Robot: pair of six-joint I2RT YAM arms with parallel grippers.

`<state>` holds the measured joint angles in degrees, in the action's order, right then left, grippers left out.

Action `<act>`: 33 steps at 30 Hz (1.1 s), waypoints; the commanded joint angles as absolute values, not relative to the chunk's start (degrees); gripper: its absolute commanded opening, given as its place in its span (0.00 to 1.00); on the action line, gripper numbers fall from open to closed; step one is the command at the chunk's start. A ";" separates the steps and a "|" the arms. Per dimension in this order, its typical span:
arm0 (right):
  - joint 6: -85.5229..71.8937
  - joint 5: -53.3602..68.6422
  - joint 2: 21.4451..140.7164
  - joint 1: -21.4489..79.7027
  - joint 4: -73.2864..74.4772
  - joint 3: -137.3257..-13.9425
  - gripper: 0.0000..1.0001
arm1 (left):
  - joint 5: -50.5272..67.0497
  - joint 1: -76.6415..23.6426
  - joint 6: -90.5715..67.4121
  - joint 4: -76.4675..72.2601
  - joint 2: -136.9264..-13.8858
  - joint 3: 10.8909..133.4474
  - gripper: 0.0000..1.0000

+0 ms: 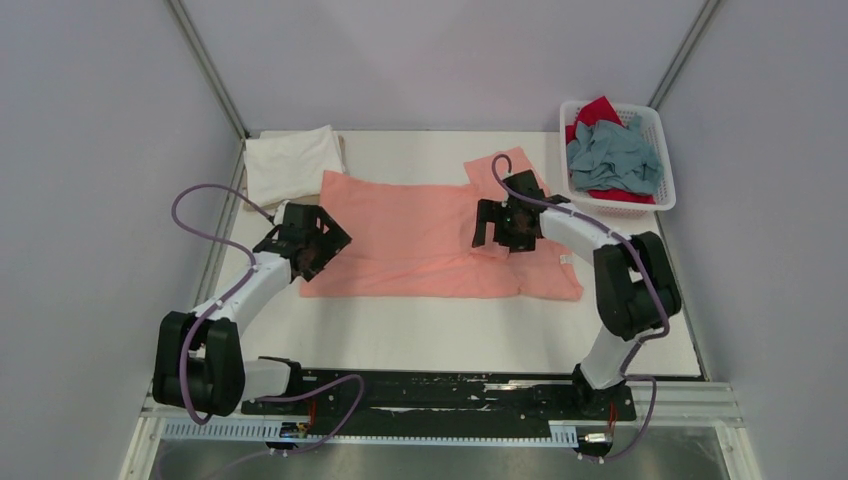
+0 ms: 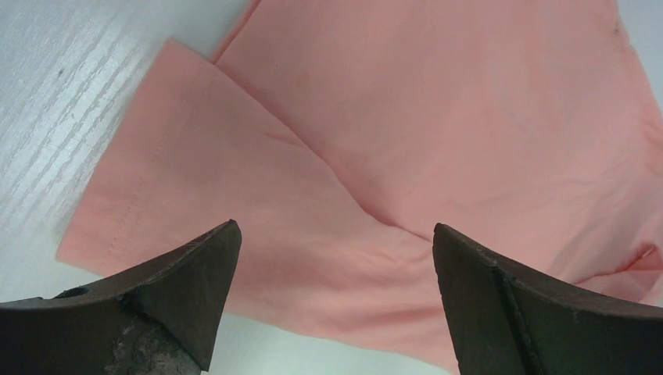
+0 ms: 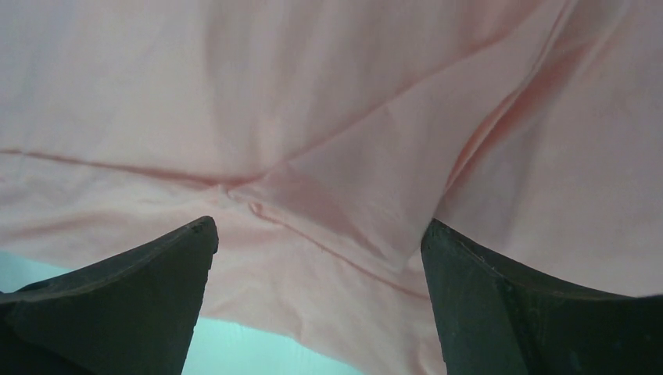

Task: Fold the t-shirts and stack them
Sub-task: Fold the flattened tshirt in 1/3 of the way

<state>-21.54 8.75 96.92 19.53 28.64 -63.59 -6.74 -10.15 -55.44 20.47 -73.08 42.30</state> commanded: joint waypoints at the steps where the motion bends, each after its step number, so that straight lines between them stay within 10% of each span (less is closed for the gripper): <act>1: -23.38 6.02 104.90 20.42 22.86 -71.95 1.00 | -7.51 -10.30 -52.65 21.21 -71.16 42.19 1.00; 12: -30.38 8.35 108.85 21.17 17.23 -82.83 1.00 | -10.49 -10.31 -51.65 25.23 -63.48 40.84 1.00; 33: -32.14 0.34 86.08 15.17 20.21 -43.44 1.00 | 6.53 -11.01 -48.53 9.96 -88.50 44.26 1.00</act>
